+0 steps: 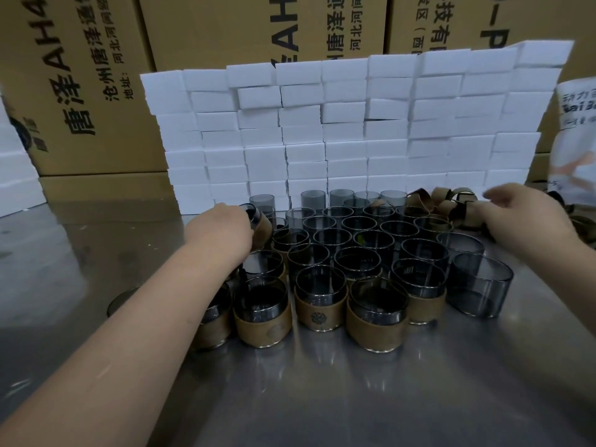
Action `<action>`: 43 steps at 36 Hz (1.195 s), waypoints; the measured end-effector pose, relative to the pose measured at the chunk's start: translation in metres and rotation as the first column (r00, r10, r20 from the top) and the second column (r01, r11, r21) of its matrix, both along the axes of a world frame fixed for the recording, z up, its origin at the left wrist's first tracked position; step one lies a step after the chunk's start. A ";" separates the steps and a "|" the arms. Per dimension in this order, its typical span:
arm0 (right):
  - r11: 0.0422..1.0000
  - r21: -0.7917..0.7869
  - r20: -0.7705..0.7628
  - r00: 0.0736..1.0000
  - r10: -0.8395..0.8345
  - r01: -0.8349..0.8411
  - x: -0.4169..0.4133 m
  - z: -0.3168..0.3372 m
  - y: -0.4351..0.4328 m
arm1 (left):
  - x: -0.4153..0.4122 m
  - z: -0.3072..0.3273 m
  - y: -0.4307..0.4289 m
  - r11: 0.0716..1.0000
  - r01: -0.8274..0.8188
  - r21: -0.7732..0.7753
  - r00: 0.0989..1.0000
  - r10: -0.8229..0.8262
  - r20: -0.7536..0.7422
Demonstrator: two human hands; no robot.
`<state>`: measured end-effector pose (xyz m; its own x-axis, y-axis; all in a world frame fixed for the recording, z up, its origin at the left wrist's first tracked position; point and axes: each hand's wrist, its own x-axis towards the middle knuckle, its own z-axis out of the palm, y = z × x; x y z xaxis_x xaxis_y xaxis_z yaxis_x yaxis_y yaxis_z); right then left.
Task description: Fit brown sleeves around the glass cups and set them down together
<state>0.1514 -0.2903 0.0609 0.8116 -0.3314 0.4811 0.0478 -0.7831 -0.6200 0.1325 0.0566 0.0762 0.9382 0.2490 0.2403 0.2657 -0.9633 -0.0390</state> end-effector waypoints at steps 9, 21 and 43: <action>0.953 -0.193 -0.204 0.941 -0.271 0.232 0.024 -0.055 -0.055 | 0.003 -0.011 0.003 0.998 0.012 -0.063 0.996 -0.018 -0.092; 0.976 -0.214 -0.340 0.940 -0.035 -0.041 0.033 -0.066 -0.057 | 0.004 -0.010 0.000 0.979 0.099 -0.179 0.990 -0.115 -0.081; 0.924 -0.309 -0.485 0.873 0.049 -0.224 0.026 -0.063 -0.050 | -0.010 -0.019 -0.053 0.803 0.550 -0.230 0.826 -0.564 0.004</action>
